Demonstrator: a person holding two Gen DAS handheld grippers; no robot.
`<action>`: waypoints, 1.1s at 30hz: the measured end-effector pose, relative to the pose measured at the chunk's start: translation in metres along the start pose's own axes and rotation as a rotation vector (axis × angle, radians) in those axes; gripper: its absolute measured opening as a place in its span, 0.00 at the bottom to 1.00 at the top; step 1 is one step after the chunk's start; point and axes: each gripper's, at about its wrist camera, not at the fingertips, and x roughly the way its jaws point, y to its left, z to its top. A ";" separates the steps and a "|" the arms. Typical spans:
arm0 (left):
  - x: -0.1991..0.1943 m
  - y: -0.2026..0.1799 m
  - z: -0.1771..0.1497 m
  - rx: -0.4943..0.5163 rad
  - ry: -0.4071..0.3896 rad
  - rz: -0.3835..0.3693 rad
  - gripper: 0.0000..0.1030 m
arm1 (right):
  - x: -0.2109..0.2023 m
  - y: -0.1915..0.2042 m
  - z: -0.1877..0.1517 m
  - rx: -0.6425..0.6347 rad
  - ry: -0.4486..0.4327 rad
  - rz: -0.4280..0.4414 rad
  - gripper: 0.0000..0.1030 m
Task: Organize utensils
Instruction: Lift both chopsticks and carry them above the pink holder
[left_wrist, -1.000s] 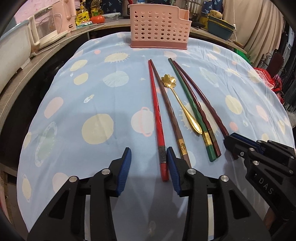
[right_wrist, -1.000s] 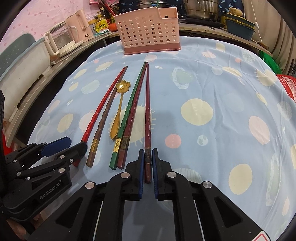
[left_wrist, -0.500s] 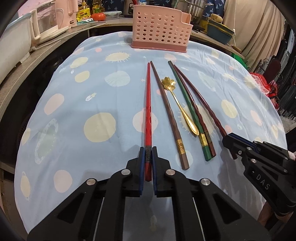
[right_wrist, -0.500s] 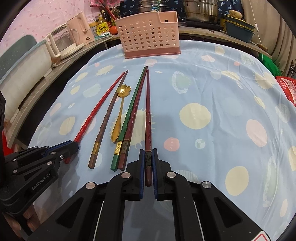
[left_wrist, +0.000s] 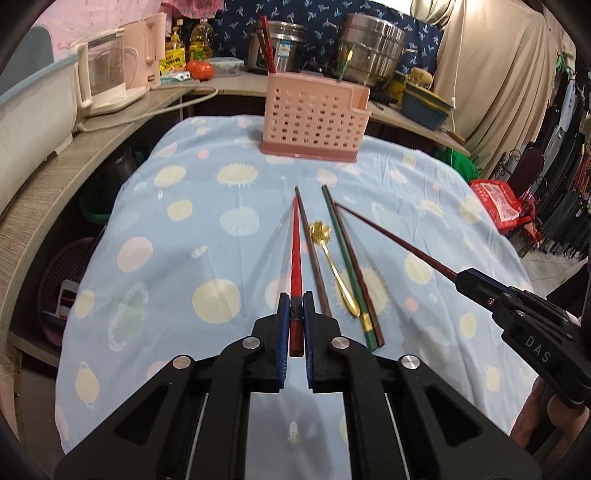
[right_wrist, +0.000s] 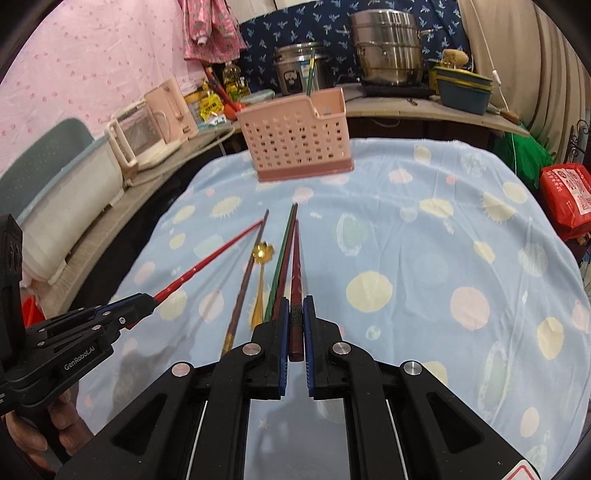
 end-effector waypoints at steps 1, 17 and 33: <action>-0.005 0.000 0.004 0.002 -0.015 -0.001 0.07 | -0.004 0.000 0.005 0.002 -0.014 0.001 0.07; -0.051 -0.011 0.101 0.061 -0.210 0.008 0.07 | -0.046 -0.008 0.095 0.007 -0.212 0.025 0.07; -0.061 -0.017 0.216 0.082 -0.377 0.014 0.07 | -0.037 -0.004 0.204 -0.015 -0.328 0.069 0.07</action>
